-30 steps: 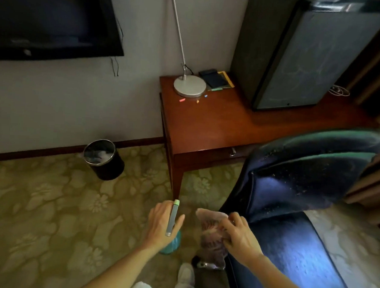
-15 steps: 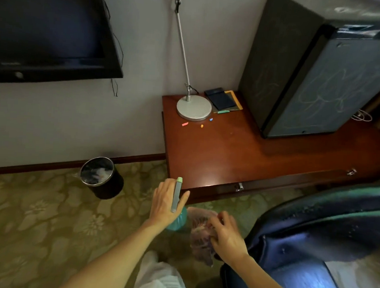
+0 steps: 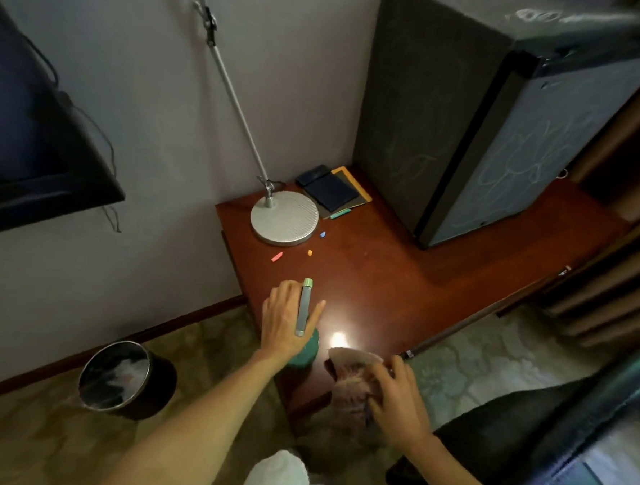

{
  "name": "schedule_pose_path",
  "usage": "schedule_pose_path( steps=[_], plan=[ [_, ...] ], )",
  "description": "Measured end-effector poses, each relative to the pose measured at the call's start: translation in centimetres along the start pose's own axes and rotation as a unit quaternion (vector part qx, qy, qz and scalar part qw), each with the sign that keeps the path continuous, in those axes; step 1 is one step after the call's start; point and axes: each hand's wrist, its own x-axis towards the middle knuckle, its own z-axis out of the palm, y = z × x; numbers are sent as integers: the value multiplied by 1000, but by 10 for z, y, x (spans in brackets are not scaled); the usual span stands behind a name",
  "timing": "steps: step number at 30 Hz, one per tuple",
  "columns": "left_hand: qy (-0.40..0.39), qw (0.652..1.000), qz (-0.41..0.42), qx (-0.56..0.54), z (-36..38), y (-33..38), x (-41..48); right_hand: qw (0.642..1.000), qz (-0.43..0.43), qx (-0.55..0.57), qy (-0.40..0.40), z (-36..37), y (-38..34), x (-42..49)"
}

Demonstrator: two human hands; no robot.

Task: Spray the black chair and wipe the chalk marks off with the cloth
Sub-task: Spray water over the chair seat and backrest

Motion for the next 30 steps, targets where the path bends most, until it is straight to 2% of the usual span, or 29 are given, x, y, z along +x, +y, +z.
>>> schedule_pose_path(
  steps=[12, 21, 30],
  plan=[
    [-15, 997, 38, -67, 42, -17, 72, 999, 45, -17, 27, 7, -2, 29],
    [-82, 994, 72, -2, 37, -37, 62, 997, 57, -20, 37, 16, -12, 39],
    [-125, 990, 53, -23, 15, -56, 33, 996, 70, -24, 47, 20, -16, 26]
  ],
)
